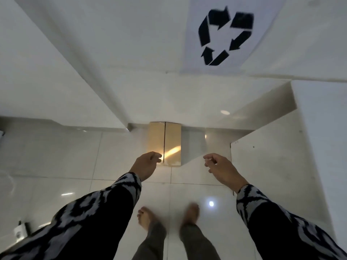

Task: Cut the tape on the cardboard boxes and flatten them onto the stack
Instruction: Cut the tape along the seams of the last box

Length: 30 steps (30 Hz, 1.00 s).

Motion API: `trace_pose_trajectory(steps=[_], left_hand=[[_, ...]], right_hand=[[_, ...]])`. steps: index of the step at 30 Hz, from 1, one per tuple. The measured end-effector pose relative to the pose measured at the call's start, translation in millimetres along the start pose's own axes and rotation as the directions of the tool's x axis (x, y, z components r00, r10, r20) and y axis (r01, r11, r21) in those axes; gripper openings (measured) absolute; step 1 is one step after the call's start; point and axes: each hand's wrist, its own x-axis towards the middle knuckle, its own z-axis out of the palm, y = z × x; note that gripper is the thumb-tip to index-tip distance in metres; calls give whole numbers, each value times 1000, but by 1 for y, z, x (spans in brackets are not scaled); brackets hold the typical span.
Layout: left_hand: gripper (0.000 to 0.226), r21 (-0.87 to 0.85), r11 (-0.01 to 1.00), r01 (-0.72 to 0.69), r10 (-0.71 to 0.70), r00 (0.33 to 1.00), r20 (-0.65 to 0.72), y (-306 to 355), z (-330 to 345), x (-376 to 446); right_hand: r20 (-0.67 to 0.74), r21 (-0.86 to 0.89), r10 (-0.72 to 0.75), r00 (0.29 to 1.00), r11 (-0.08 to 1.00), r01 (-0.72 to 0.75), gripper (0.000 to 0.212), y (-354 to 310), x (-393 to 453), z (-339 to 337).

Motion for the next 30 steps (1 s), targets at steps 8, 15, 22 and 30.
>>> trace_pose_trajectory(steps=[8,15,22,30], left_hand=[[37,146,980,139,-135,990,-35,-152,41,172],[67,17,961,276,-269,947,-176,-276,92,337],[94,-333,932,141,-175,982,-72,-308,103,406],[85,-215,954,206,-255,940,-229,-211,91,285]], right_hand=[[88,37,180,980,982,-184,18,80,202,119],[87,179,269,959,943,-281,67,177,374,233],[39,371,155,987,915,-158,85,198,425,283],[-145,241,252,957,947,-213,67,129,304,222]])
